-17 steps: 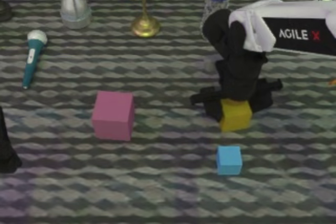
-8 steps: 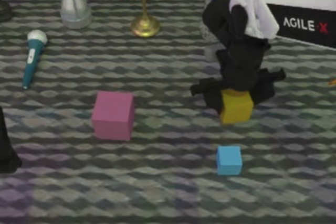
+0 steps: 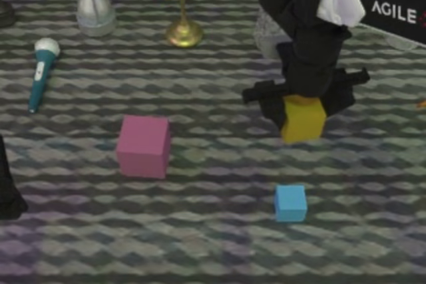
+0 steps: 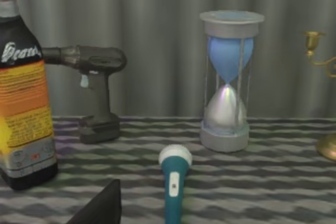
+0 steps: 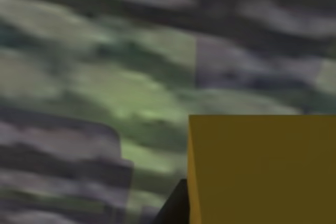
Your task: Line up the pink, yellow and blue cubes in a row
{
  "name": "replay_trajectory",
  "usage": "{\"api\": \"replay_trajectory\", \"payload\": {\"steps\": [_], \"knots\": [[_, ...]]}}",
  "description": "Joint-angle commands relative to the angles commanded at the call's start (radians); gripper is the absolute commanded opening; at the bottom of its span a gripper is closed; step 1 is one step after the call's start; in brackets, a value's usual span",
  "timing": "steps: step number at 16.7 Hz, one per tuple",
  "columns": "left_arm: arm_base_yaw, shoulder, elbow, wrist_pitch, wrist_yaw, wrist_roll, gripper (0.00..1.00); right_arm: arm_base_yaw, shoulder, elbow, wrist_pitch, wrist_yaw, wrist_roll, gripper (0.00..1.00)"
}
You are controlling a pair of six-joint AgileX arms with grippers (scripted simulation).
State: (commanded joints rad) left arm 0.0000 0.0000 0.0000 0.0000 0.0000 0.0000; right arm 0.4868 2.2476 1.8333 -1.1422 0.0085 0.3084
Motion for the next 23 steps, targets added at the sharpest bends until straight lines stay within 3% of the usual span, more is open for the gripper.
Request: {"api": "replay_trajectory", "payload": {"steps": [4,14,23], "knots": [[0.000,0.000,0.000,0.000,0.000,0.000,1.00,0.037,-0.021,-0.023,0.001,0.001,0.066,0.00],[0.000,0.000,0.000,0.000,0.000,0.000,1.00,0.285,-0.162,-0.173,0.012,0.006,0.464,0.00],[0.000,0.000,0.000,0.000,0.000,0.000,1.00,0.291,-0.141,-0.228,0.086,0.006,0.482,0.00]]}}
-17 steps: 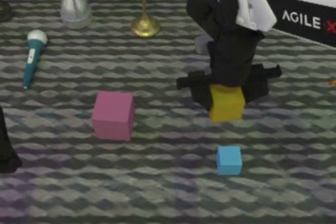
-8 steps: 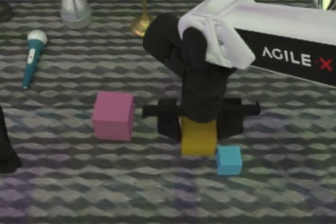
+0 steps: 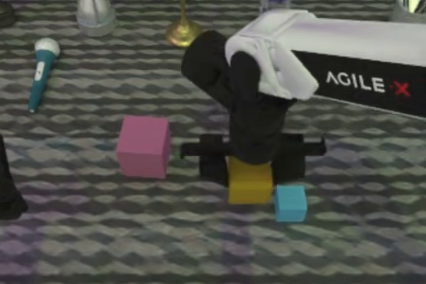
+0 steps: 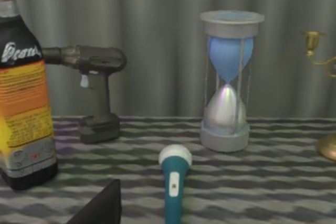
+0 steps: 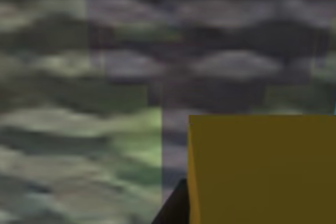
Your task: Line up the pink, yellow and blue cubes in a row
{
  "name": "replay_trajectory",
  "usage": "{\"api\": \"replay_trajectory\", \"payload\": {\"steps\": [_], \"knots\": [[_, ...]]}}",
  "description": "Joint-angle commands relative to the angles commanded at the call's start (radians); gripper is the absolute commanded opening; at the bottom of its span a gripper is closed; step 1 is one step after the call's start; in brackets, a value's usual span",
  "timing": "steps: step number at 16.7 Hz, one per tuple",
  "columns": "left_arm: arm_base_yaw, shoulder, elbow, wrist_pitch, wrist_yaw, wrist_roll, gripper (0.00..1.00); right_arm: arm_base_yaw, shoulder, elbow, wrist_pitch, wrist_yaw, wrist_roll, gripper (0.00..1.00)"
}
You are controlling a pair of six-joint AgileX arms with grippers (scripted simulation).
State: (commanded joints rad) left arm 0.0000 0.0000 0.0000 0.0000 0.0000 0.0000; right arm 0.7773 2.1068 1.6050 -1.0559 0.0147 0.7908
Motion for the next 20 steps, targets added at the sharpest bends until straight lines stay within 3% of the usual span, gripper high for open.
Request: {"api": "replay_trajectory", "payload": {"steps": [4,9,20], "knots": [[0.000,0.000,0.000,0.000,0.000,0.000,1.00,0.006,0.047,-0.091,0.145,0.001,-0.001,0.00],[0.000,0.000,0.000,0.000,0.000,0.000,1.00,0.007,0.058,-0.108,0.168,0.001,0.000,0.00],[0.000,0.000,0.000,0.000,0.000,0.000,1.00,0.007,0.058,-0.108,0.168,0.001,0.000,0.83]]}}
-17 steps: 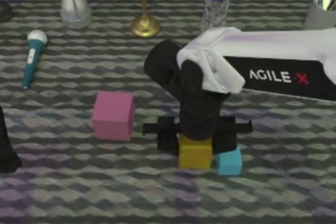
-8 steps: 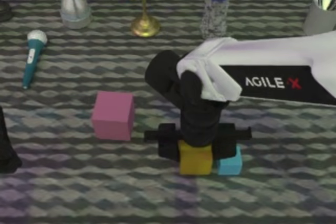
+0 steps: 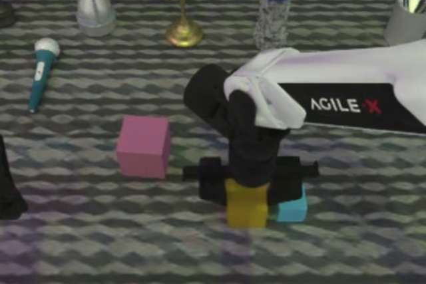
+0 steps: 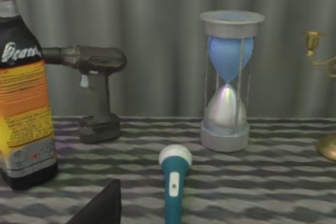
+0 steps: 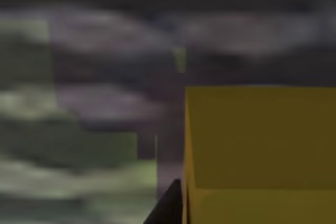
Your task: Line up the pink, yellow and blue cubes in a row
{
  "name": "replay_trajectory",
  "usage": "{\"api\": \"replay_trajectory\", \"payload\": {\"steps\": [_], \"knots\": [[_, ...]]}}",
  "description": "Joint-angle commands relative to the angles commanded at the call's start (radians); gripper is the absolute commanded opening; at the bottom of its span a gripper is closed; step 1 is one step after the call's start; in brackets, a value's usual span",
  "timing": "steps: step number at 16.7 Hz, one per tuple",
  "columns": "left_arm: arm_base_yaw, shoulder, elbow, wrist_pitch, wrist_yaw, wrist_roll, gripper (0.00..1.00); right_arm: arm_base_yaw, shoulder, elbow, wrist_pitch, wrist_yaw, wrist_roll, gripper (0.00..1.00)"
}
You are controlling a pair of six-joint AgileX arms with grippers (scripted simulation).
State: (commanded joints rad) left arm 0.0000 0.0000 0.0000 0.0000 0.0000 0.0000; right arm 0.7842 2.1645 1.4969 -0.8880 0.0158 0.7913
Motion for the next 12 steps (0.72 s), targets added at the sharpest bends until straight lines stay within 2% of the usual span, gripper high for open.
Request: {"api": "replay_trajectory", "payload": {"steps": [2,3,12], "knots": [[0.000,0.000,0.000,0.000,0.000,0.000,1.00,0.000,0.000,0.000,0.000,0.000,0.000,0.98],[0.000,0.000,0.000,0.000,0.000,0.000,1.00,0.000,0.000,0.000,0.000,0.000,0.000,1.00],[0.000,0.000,0.000,0.000,0.000,0.000,1.00,-0.002,-0.002,0.003,-0.003,0.000,0.001,1.00]]}}
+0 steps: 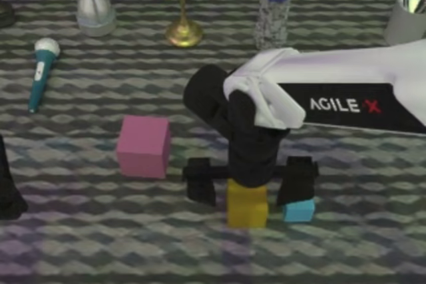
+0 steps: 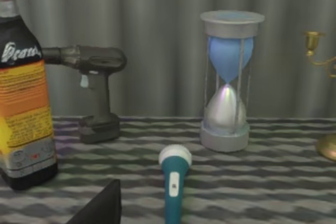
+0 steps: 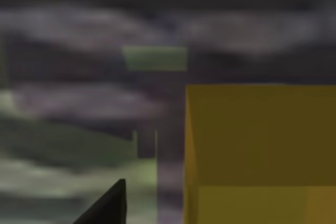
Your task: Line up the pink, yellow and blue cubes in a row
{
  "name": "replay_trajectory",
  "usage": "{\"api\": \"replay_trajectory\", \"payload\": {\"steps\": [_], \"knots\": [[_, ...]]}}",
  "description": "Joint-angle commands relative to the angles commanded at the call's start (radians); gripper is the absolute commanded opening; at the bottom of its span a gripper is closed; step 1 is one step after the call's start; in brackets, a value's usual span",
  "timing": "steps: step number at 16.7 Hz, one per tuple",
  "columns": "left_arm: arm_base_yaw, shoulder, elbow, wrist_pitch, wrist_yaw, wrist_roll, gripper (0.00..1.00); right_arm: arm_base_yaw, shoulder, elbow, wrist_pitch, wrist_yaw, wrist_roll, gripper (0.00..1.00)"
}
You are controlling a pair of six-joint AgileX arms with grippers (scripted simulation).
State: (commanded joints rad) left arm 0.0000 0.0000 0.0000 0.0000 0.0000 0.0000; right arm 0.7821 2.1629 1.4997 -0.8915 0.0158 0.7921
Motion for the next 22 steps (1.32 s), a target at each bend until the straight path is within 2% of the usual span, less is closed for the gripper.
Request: {"api": "replay_trajectory", "payload": {"steps": [8,15,18,22], "knots": [[0.000,0.000,0.000,0.000,0.000,0.000,1.00,0.011,-0.077,0.141,-0.223,-0.001,-0.001,1.00],[-0.002,0.009,0.009,-0.005,-0.001,-0.002,1.00,0.001,-0.092,0.142,-0.231,0.003,-0.005,1.00],[-0.019,0.092,0.090,-0.054,-0.004,-0.019,1.00,-0.041,-0.185,0.071,-0.185,0.035,-0.048,1.00],[-0.071,0.341,0.306,-0.197,-0.006,-0.062,1.00,-0.142,-0.454,-0.124,-0.060,0.095,-0.166,1.00]]}}
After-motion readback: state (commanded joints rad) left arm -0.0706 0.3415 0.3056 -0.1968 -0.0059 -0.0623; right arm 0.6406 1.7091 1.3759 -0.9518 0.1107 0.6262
